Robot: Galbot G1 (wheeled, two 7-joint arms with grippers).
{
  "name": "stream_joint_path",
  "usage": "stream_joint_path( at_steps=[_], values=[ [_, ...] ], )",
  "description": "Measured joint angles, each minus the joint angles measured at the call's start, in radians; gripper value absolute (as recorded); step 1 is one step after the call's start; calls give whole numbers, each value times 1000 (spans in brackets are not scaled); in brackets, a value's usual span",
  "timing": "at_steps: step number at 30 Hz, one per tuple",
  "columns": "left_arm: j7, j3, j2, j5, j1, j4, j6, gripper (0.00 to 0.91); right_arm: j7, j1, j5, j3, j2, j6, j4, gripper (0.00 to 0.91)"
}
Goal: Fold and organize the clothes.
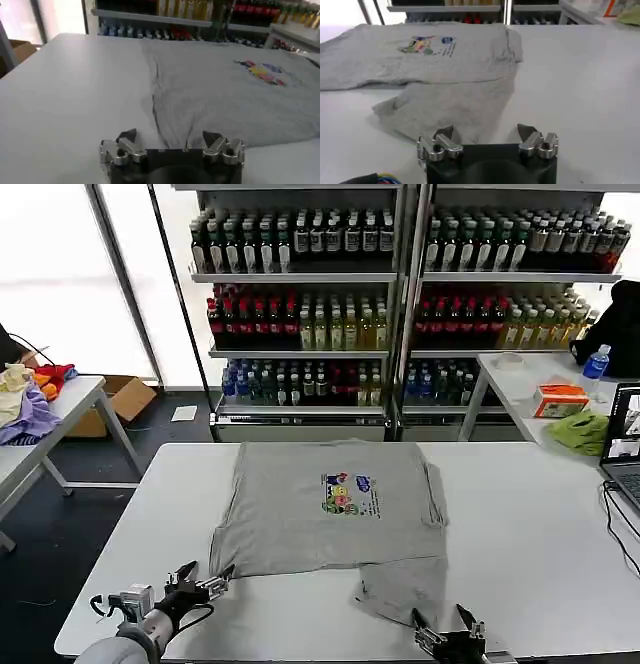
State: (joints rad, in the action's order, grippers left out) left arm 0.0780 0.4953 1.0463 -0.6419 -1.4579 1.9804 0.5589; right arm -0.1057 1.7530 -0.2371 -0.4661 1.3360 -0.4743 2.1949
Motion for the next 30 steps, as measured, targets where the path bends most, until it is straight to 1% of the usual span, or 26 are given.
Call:
stream_joint_path(
  at_steps=[1, 11, 15, 16, 24, 30],
  values=[
    [0, -3, 1, 1, 1, -2, 0, 20, 0, -1, 0, 4, 0, 1, -2, 0],
    [-16, -32, 21, 37, -20, -6, -7, 10, 8, 0, -1, 20, 11, 17, -9, 0],
    [-23, -35, 33, 49, -32, -8, -16, 20, 17, 7, -9, 22, 11, 30, -6, 0],
    [-23, -35, 35, 51, -32, -9, -18, 10, 19, 9, -11, 21, 10, 33, -4, 0],
    [-14, -27, 55, 51, -40, -11, -44, 10, 44, 30, -33, 5, -3, 81, 14, 0],
    [1, -9, 74, 55, -70, 23, -55, 10, 63, 56, -54, -9, -14, 118, 39, 0]
  ],
)
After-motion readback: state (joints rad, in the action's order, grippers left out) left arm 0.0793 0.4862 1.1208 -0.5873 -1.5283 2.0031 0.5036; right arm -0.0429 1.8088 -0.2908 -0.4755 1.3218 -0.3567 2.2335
